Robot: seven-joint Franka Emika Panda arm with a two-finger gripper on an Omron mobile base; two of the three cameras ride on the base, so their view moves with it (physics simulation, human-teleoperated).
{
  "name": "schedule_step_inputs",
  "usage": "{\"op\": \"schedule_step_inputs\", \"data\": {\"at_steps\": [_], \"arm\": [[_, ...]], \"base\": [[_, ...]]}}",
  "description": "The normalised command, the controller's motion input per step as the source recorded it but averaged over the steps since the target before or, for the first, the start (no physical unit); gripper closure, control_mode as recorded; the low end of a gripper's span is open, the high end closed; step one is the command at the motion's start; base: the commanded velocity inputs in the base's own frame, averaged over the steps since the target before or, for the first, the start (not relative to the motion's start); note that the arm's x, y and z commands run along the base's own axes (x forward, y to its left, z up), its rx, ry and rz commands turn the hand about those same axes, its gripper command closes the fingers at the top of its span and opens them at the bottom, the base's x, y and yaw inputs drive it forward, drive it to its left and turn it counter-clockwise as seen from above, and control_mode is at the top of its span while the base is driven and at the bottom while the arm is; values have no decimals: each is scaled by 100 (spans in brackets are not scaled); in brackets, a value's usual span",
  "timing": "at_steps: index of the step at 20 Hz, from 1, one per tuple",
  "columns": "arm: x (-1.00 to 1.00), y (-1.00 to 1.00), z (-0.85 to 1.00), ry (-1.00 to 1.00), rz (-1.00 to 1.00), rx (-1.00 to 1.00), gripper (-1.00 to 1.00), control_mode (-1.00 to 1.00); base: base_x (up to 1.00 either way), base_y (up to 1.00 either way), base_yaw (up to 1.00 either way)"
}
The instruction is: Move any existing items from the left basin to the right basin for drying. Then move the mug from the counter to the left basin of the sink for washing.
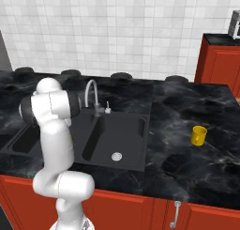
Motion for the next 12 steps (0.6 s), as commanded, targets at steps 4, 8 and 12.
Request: {"op": "schedule_step_inputs", "data": {"at_steps": [4, 8, 12], "arm": [[28, 12, -27, 0, -4, -4, -100, -100], [24, 2, -32, 0, -3, -2, -100, -100], [10, 1, -25, 0, -1, 0, -100, -100]], "base": [[0, 0, 0], [0, 0, 0], [0, 0, 0]]}}
